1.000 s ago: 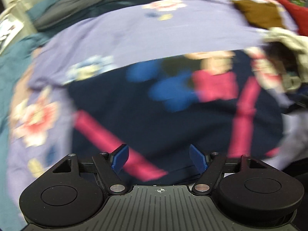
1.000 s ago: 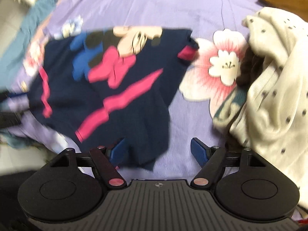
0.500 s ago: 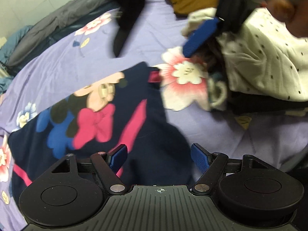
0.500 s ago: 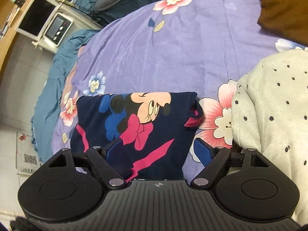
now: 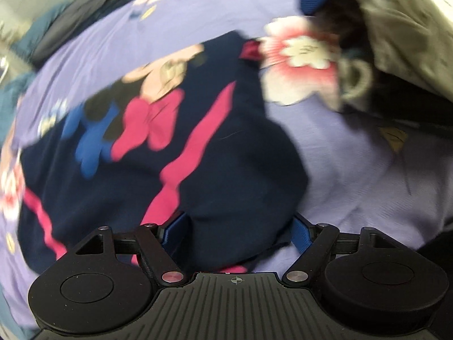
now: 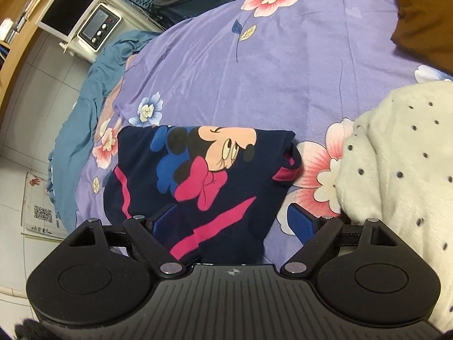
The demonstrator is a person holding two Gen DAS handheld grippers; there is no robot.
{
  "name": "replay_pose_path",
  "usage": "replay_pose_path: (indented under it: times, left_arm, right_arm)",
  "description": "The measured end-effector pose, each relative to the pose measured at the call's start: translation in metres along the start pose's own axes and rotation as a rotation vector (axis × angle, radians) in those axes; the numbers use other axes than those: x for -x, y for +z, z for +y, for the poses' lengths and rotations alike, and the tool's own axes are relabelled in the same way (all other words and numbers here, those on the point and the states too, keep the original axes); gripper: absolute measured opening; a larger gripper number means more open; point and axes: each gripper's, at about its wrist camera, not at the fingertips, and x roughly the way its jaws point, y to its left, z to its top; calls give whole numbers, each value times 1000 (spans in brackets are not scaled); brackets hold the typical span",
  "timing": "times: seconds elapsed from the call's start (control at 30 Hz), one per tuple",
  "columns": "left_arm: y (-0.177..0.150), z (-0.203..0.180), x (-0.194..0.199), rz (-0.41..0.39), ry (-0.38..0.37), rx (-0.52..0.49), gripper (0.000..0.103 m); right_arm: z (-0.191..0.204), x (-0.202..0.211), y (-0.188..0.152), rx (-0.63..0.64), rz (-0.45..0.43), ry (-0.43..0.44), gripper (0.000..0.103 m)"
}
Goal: Fold small clothes
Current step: 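Open both grippers and withdraw from the folded shirt, then grasp the folded navy shirt edge with both grippers and lift it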
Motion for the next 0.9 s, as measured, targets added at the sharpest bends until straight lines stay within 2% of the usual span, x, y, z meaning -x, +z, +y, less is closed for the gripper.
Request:
replay_pose_path:
  times: [0.07,0.1,0.13,0.27,0.37,0.4,0.47,0.5,0.6,0.67,0.73,0.9]
  left_arm:
    - [1,9,-1,4,-14,37,103]
    - [1,11,0,3,-24,46,100]
    - [1,13,0,2,-33,50,91]
    - [3,14,0,3,-42,32,86]
    - [3,23,0,3,-68,76,71]
    - [3,29,0,5,-84,112,67]
    - [2,47,0,10,-149,226,66]
    - [-1,56,-2,10,-187,291,65]
    - [-10,83,-11,20,-291,477,61]
    - [-14,94,-15,28,-337,551,59]
    - [-14,95,-15,31,-352,545,59]
    - [-9,87,-14,31,-341,466,59]
  right_arm:
    - [2,-5,5,-12,9,8,87]
    - [3,-8,7,-20,10,13,87]
    - [4,-11,9,-29,10,22,87]
    - [8,-27,22,-96,32,33,88]
    - [14,-43,30,-164,52,16,88]
    - [14,-49,32,-198,62,-20,88]
    - [10,-61,31,-275,87,-142,88]
    - [6,-66,29,-302,91,-188,83]
    - [-11,-77,23,-358,60,-187,65]
    - [-18,-85,20,-347,60,-196,65]
    - [-23,-94,17,-352,79,-236,62]
    - [-30,-97,11,-357,11,-192,64]
